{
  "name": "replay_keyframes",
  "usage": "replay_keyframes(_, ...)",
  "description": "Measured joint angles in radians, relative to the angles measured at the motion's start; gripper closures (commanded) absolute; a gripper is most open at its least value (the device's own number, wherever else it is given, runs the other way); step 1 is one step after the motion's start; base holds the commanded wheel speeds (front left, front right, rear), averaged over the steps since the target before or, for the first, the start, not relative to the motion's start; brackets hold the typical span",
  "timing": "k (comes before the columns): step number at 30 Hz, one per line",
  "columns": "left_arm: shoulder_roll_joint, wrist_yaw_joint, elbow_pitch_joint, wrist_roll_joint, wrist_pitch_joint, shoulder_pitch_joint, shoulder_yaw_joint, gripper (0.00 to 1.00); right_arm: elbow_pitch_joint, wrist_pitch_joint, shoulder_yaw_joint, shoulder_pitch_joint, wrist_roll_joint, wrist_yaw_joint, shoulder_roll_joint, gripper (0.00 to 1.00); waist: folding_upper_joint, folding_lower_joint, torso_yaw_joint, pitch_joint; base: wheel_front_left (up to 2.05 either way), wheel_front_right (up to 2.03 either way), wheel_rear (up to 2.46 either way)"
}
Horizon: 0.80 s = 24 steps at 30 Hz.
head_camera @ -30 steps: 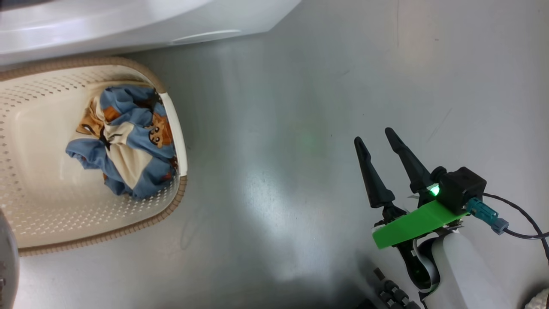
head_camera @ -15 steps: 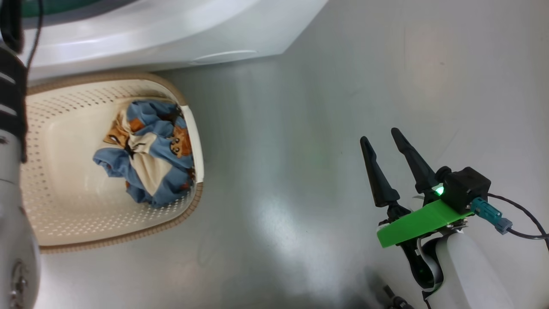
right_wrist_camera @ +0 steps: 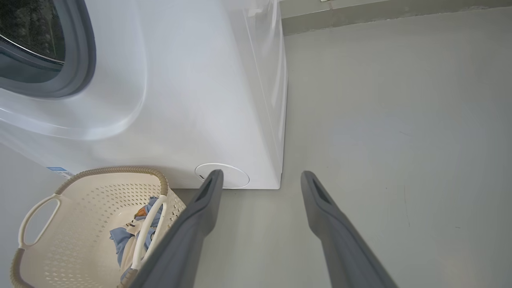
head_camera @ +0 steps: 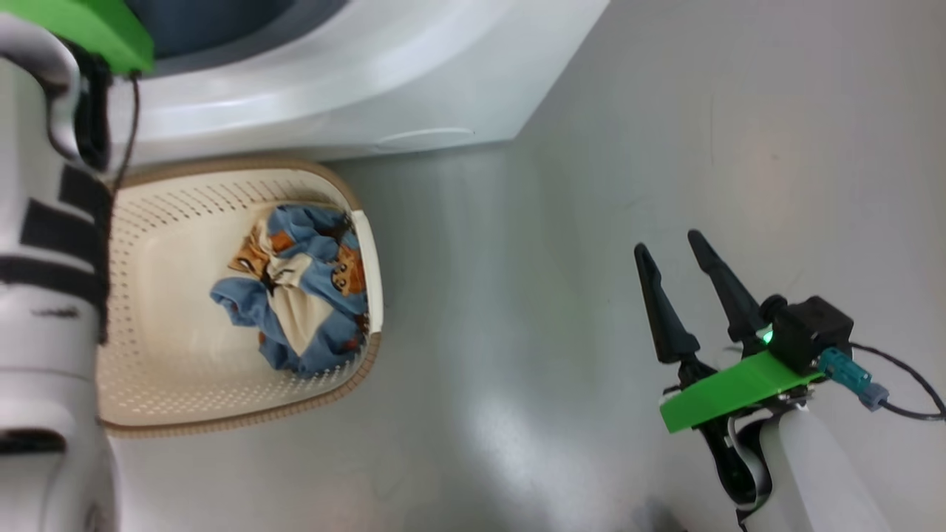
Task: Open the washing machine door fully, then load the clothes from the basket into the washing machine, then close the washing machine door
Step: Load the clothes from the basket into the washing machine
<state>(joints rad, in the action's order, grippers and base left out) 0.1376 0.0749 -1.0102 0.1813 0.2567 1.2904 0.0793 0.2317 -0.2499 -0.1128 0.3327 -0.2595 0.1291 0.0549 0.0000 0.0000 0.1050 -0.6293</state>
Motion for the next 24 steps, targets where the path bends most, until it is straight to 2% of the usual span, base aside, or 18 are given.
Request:
replay_keyframes(10, -0.018, 0.008, 0.192, 0.026, 0.000, -0.227, -0.021, 0.00, 0.012, 0.000, 0.024, -0.051, 0.012, 0.000, 0.002, 0.00, 0.0000, 0.0001, -0.031, 0.112, 0.00, 0.00, 0.00)
replay_keyframes(17, -0.021, 0.007, 0.378, 0.033, 0.000, -0.384, -0.034, 0.00, 0.012, 0.000, 0.040, -0.109, 0.012, 0.000, 0.009, 0.00, 0.0000, 0.0000, -0.051, 0.208, 0.00, 0.00, 0.00)
replay_keyframes(24, -0.011, -0.012, 0.528, 0.033, 0.000, -0.590, -0.035, 0.00, 0.012, 0.000, 0.041, -0.158, 0.014, 0.000, 0.009, 0.00, 0.0000, 0.0000, -0.071, 0.318, 0.00, 0.00, 0.00)
